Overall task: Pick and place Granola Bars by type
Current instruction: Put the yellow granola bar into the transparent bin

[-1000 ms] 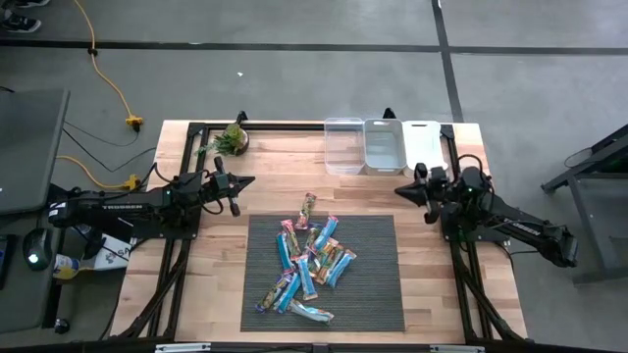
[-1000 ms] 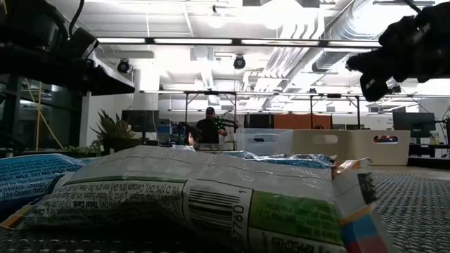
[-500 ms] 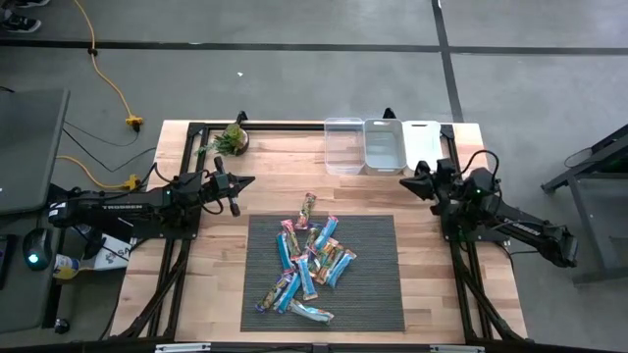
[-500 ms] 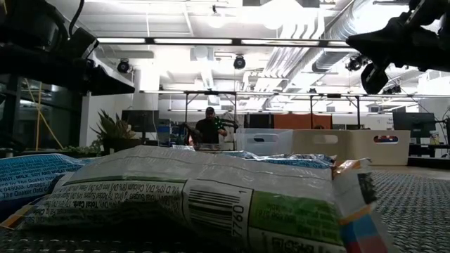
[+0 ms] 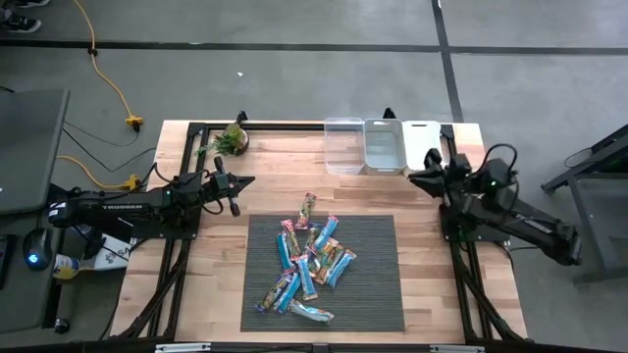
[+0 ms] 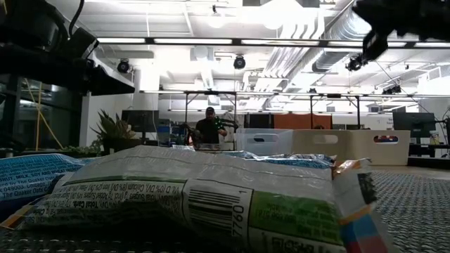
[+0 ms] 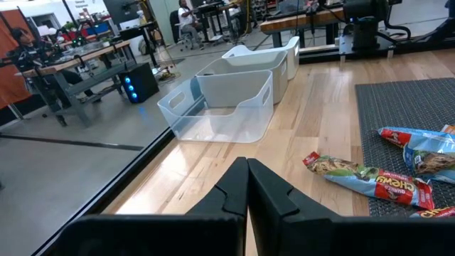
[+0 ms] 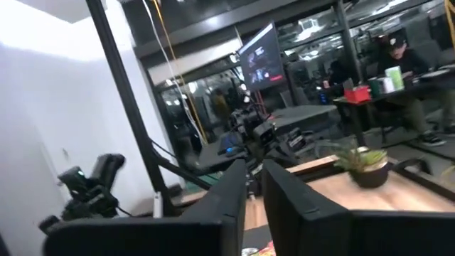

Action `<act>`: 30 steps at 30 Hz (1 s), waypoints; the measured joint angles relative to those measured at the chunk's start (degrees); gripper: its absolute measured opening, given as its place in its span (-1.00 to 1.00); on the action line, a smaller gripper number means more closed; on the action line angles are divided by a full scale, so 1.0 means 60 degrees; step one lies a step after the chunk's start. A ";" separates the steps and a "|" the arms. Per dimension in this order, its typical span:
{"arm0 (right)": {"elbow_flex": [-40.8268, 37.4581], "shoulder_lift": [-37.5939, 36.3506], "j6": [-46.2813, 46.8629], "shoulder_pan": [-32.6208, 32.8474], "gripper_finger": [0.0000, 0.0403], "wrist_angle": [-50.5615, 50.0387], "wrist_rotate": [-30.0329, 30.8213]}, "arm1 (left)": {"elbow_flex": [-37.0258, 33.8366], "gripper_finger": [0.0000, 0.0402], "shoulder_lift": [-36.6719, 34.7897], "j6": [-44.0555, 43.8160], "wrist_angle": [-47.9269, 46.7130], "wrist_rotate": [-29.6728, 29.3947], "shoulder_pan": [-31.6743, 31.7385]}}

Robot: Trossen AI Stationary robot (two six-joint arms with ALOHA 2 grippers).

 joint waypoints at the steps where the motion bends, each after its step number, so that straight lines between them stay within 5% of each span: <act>1: 0.0497 0.0247 -0.0324 0.0000 -0.75 -0.0510 0.0000 | 0.0000 -1.00 0.0000 0.0000 -0.0003 0.0003 0.0000; 9: 0.4676 0.3283 -0.2606 0.0465 -0.46 -0.4898 -0.0526 | 0.0000 -1.00 0.0000 0.0000 0.0000 0.0000 0.0000; 16: 0.7589 0.6243 -0.4651 0.2337 -0.31 -0.8679 -0.0413 | 0.0000 -1.00 0.0000 0.0000 -0.0001 0.0001 -0.0002; 22: 0.9024 0.8474 -0.5767 0.4476 -0.27 -0.9579 0.0570 | 0.0000 -1.00 0.0000 0.0000 0.0000 0.0002 0.0000; 30: 0.9361 1.1123 -0.6662 0.6532 -0.26 -0.9617 0.2022 | 0.0000 -1.00 0.0000 0.0000 0.0000 0.0003 -0.0003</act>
